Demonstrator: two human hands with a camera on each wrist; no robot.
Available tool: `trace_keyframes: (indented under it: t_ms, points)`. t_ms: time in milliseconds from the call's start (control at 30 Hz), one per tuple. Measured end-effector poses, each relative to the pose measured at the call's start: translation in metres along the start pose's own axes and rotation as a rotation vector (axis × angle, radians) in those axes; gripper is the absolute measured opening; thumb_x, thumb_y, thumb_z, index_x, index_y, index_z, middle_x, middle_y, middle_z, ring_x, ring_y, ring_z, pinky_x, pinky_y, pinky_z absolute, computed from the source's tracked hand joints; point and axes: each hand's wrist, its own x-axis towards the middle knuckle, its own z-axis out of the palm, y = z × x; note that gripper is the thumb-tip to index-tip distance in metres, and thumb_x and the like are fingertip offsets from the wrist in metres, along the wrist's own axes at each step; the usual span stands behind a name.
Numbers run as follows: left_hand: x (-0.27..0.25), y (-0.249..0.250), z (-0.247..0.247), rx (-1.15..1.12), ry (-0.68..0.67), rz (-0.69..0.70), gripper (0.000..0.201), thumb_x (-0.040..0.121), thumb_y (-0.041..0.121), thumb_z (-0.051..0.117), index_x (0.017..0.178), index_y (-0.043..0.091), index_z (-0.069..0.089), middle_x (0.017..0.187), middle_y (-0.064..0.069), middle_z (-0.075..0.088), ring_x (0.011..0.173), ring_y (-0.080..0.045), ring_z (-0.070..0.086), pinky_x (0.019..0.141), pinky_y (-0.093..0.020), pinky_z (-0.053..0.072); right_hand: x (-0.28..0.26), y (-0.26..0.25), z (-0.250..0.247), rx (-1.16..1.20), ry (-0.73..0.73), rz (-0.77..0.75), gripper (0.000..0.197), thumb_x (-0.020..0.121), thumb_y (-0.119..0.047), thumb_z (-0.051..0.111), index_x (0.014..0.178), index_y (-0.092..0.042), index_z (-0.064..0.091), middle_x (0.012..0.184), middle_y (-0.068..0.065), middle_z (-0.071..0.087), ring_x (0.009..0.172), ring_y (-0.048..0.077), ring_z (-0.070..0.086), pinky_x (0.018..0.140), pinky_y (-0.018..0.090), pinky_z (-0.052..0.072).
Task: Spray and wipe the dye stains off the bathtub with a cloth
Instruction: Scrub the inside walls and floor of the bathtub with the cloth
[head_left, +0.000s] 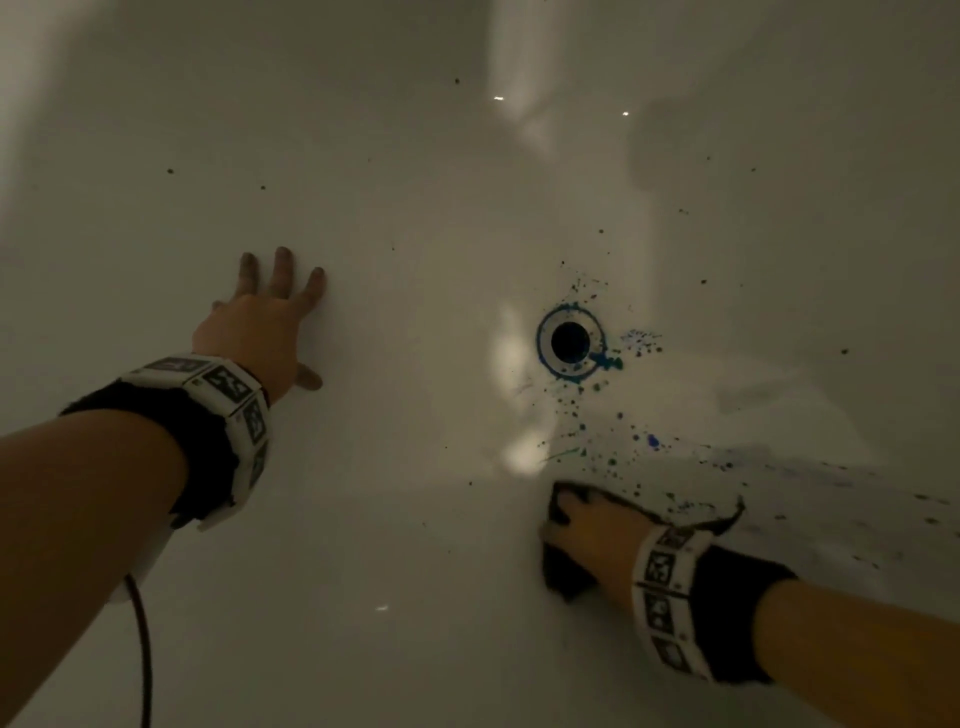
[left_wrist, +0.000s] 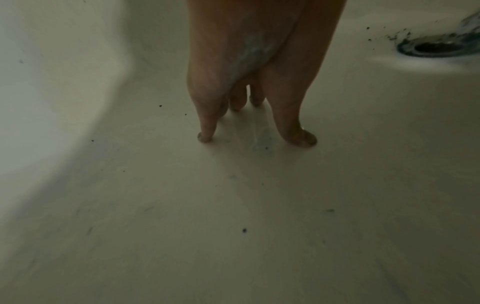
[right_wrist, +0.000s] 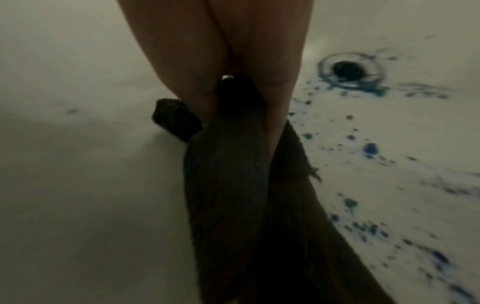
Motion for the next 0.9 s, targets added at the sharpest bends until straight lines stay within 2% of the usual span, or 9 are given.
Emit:
trace_keyframes:
  t_ms: [100,267,333,400,467,533,700,800,900]
  points:
    - [-0.001,0.003,-0.002,0.016,-0.018,-0.012,0.11,0.075,0.029,0.075,0.149,0.026,-0.006,0.155,-0.001,-0.021,0.143,-0.03,-0.015,0.113,-0.054,0.019,0.013,0.017,-0.037,-0.001,0.314,0.147,0.051,0.096,-0.018,0.043,0.144,-0.021,0.027,0.148,0.013,0.022,0.131,0.035,0.032,0.107,0.042,0.033]
    - [-0.011,0.017,0.006,0.072,-0.013,0.022,0.11,0.077,0.035,0.073,0.15,0.021,-0.009,0.154,-0.005,-0.023,0.143,-0.03,-0.012,0.116,-0.046,0.013,0.014,0.031,-0.082,0.154,0.477,0.219,0.056,0.092,-0.013,0.05,0.143,-0.017,0.027,0.143,0.015,0.028,0.125,0.035,0.038,0.105,0.037,0.036]
    - [-0.023,0.029,0.018,0.071,-0.043,0.087,0.115,0.074,0.041,0.074,0.148,0.025,-0.013,0.153,-0.002,-0.026,0.143,-0.027,-0.015,0.116,-0.045,0.01,-0.008,0.026,-0.08,0.18,0.471,0.114,0.033,0.094,-0.013,0.047,0.127,-0.007,0.046,0.122,0.015,0.049,0.102,0.022,0.056,0.084,0.016,0.047]
    - [-0.034,0.038,0.032,0.046,-0.071,0.092,0.12,0.072,0.039,0.076,0.147,0.025,-0.016,0.152,-0.002,-0.03,0.142,-0.027,-0.019,0.116,-0.046,0.008,-0.029,-0.002,-0.065,0.15,0.348,-0.097,0.023,0.097,-0.019,0.045,0.109,-0.006,0.06,0.095,0.007,0.06,0.075,0.008,0.061,0.062,0.003,0.046]
    - [-0.037,0.041,0.037,0.015,-0.08,0.062,0.121,0.072,0.033,0.077,0.147,0.023,-0.017,0.151,-0.002,-0.032,0.141,-0.027,-0.022,0.116,-0.048,0.007,-0.041,-0.024,-0.05,0.003,0.293,-0.331,0.029,0.096,-0.027,0.048,0.116,-0.009,0.059,0.11,0.007,0.06,0.099,0.011,0.06,0.092,0.015,0.044]
    - [-0.037,0.043,0.036,0.004,-0.091,0.051,0.121,0.072,0.031,0.078,0.147,0.022,-0.017,0.151,-0.003,-0.032,0.141,-0.028,-0.023,0.115,-0.049,0.006,-0.025,-0.035,-0.038,0.055,0.184,-0.348,0.037,0.094,-0.031,0.05,0.125,-0.012,0.054,0.129,0.009,0.051,0.118,0.025,0.048,0.108,0.036,0.033]
    - [-0.037,0.044,0.036,-0.017,-0.085,0.038,0.122,0.071,0.029,0.079,0.147,0.023,-0.017,0.15,-0.002,-0.032,0.141,-0.027,-0.024,0.115,-0.049,0.005,0.01,-0.073,-0.027,0.05,0.161,-0.299,0.044,0.094,-0.017,0.049,0.137,-0.011,0.04,0.139,0.017,0.035,0.122,0.035,0.04,0.097,0.039,0.036]
    - [-0.035,0.044,0.035,-0.034,-0.063,0.045,0.122,0.07,0.028,0.079,0.147,0.024,-0.016,0.151,0.0,-0.032,0.141,-0.026,-0.024,0.115,-0.049,0.005,0.035,-0.063,-0.052,0.058,0.468,-0.234,0.043,0.095,-0.027,0.046,0.135,-0.012,0.043,0.137,0.016,0.039,0.119,0.035,0.041,0.1,0.04,0.035]
    - [-0.035,0.043,0.037,-0.052,-0.054,0.052,0.122,0.069,0.028,0.08,0.148,0.025,-0.014,0.151,0.001,-0.031,0.141,-0.026,-0.023,0.116,-0.049,0.006,0.052,-0.022,-0.096,0.221,0.777,0.019,0.037,0.095,-0.026,0.042,0.13,-0.012,0.045,0.129,0.014,0.044,0.115,0.031,0.044,0.097,0.034,0.037]
